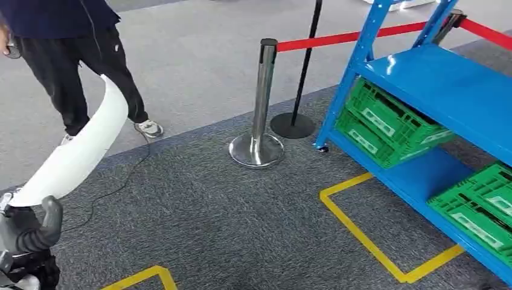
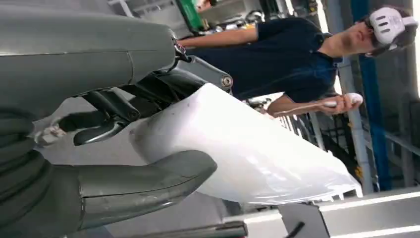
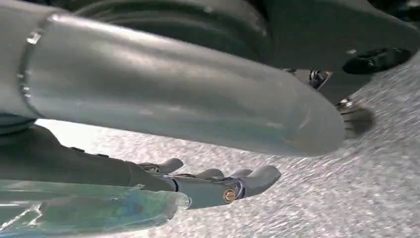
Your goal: Take the parts from the cabinet and place them on the table.
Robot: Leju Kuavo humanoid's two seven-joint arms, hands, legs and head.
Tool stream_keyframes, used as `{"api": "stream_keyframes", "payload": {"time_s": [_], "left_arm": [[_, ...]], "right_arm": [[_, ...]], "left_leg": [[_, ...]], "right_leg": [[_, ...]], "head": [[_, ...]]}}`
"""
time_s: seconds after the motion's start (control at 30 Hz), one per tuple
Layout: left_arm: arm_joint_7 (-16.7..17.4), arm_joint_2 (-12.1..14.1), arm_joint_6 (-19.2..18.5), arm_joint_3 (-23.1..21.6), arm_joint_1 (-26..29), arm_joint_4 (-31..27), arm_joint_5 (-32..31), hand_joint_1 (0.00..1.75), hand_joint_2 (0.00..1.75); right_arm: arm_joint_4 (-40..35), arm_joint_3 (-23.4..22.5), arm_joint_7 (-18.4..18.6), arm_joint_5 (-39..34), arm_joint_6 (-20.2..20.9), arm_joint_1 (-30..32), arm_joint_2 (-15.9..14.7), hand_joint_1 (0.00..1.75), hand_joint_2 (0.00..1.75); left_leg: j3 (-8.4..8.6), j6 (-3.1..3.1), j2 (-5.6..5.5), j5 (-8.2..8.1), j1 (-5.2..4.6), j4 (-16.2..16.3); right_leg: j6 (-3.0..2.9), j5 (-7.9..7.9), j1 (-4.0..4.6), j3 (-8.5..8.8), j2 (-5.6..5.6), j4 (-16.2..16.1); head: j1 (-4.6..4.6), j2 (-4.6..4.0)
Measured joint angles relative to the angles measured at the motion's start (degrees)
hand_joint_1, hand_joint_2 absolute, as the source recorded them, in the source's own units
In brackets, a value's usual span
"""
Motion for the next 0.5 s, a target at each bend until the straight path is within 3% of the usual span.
{"api": "stream_keyframes", "payload": {"time_s": [0.03, 0.07, 0.13, 0.2, 0.23, 0.27, 0.3, 0.37, 0.4, 0.43, 0.5], "left_arm": [[0.0, 0.0, -0.1, 0.0, 0.0, 0.0, 0.0, 1.75, 1.75], [0.0, -0.1, -0.1, 0.0, -0.1, 0.0, -0.2, 1.75, 1.75], [0.0, -0.1, 0.1, 0.2, -0.2, 0.0, -0.4, 1.75, 1.75], [0.0, 0.0, 0.3, 0.6, -0.2, 0.0, -0.4, 1.75, 1.75], [0.0, 0.0, 0.3, 0.6, -0.2, 0.0, -0.4, 1.75, 1.75], [0.0, 0.0, 0.3, 0.8, -0.3, 0.0, -0.3, 1.75, 1.75], [0.0, 0.1, 0.3, 0.9, -0.7, 0.0, -0.3, 1.75, 1.75], [0.0, 0.1, 0.3, 1.0, -0.9, 0.0, -0.2, 1.75, 1.75], [-0.1, 0.2, 0.3, 1.0, -0.9, 0.0, -0.2, 1.75, 1.75], [0.0, 0.2, 0.3, 1.1, -1.0, 0.1, 0.0, 1.75, 1.75], [0.0, 0.7, -0.3, 1.4, -2.0, 0.3, 0.5, 1.75, 1.75]], "right_arm": [[0.0, -0.2, 0.6, 0.0, 0.0, 0.0, -0.1, 0.0, 0.0], [0.0, -0.4, 1.0, -0.3, 0.0, 0.0, -0.2, 0.0, 0.0], [0.0, -0.8, 1.0, -0.8, -0.1, -0.1, -0.3, 0.0, 0.0], [-0.1, -1.0, 0.4, -1.3, -0.1, -0.2, -0.4, 0.0, 0.0], [-0.1, -1.2, 0.1, -1.5, -0.1, -0.4, -0.4, 0.0, 0.0], [-0.1, -1.3, -0.2, -1.6, -0.1, -0.4, -0.4, 0.0, 0.0], [-0.1, -1.3, -0.2, -1.7, -0.1, -0.4, -0.4, 0.0, 0.0], [-0.1, -1.5, -0.3, -1.7, -0.1, -0.3, -0.4, 0.0, 0.0], [-0.1, -1.7, -0.7, -1.7, 0.0, -0.3, -0.4, 0.0, 0.0], [-0.1, -1.7, -1.3, -1.6, 0.1, -0.3, -0.4, 0.0, 0.0], [-0.1, -1.7, -2.8, -1.4, 0.6, -0.5, -0.4, 0.0, 0.0]], "left_leg": [[0.04, -0.11, -0.64, 0.06, 0.08, 0.0], [-0.1, -0.42, -1.05, 0.13, -0.04, 0.1], [-0.59, -1.16, -1.9, 0.39, 0.1, 0.1], [-0.82, -2.13, -2.99, 0.94, 0.42, -0.2], [-0.96, -2.19, -2.27, 0.6, 0.54, 0.2], [-1.65, -2.31, 0.37, -0.83, 0.13, 1.7], [-3.24, -2.51, 1.94, -3.14, 0.05, 5.1], [-7.53, -2.9, 3.12, -7.65, 0.08, 14.7], [-8.68, -3.0, 3.23, -8.33, 0.09, 17.2], [-8.52, -3.06, 3.35, -7.62, 0.12, 17.2], [-4.74, -3.01, 3.93, -3.55, 0.16, 10.5]], "right_leg": [[-0.21, 2.43, -0.1, 2.67, 1.54, -5.5], [-0.42, 2.19, -0.21, 3.87, 4.32, -8.4], [-0.48, 2.28, -0.02, 4.18, 3.27, -8.6], [-1.29, 2.73, 0.23, 4.28, 2.3, -8.7], [-1.85, 3.2, -0.18, 4.47, 1.56, -9.4], [-2.09, 3.32, -0.06, 4.53, 1.02, -9.7], [-2.32, 3.38, -0.02, 4.47, 0.38, -9.7], [-2.39, 3.34, 0.06, 4.31, -1.19, -9.7], [-2.39, 3.34, 0.06, 4.23, -1.86, -9.7], [-2.38, 3.34, 0.06, 4.2, -2.61, -9.7], [-2.29, 3.28, 0.05, 4.27, -3.91, -9.6]], "head": [[0.0, -0.02], [0.0, -0.02], [-0.02, -0.02], [-0.04, -0.02], [-0.07, -0.02], [-0.22, -0.02], [-0.37, 0.0], [-0.33, -0.02], [-0.35, -0.02], [-0.33, -0.02], [-0.33, -0.02]]}}
